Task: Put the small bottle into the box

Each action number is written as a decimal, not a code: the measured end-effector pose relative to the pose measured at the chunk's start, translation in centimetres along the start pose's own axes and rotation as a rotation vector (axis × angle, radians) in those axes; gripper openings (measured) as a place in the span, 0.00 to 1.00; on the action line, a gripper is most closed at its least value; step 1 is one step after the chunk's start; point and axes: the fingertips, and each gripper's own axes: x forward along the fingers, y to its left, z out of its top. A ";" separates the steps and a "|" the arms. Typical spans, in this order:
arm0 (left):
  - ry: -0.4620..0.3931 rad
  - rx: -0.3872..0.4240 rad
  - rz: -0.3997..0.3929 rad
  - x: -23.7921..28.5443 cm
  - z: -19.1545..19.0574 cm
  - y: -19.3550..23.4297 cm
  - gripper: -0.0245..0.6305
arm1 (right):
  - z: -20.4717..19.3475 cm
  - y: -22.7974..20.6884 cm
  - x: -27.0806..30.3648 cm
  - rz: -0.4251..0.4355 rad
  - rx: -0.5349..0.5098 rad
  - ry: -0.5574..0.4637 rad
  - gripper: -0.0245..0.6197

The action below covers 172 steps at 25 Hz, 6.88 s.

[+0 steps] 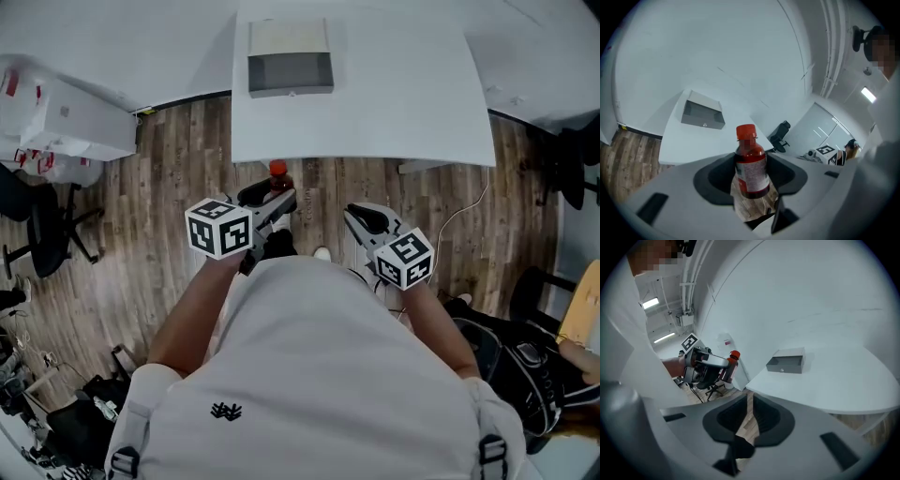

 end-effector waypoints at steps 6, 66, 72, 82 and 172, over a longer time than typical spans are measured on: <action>0.052 0.025 -0.051 2.2 3.8 3.5 0.36 | 3.7 -1.9 3.0 -0.084 0.039 -0.029 0.09; 0.531 -0.138 0.517 25.9 10.1 22.2 0.37 | 9.6 -28.0 2.7 0.147 0.138 -0.012 0.08; 0.556 -0.175 0.521 25.8 9.9 22.3 0.37 | 9.7 -28.2 2.9 0.154 0.145 -0.013 0.08; 0.548 -0.191 0.508 26.0 10.0 21.8 0.40 | 9.7 -28.2 3.0 0.153 0.153 -0.007 0.09; 0.032 0.211 -0.230 -0.6 4.6 3.9 0.05 | 7.1 -1.8 7.3 -0.112 0.021 -0.058 0.05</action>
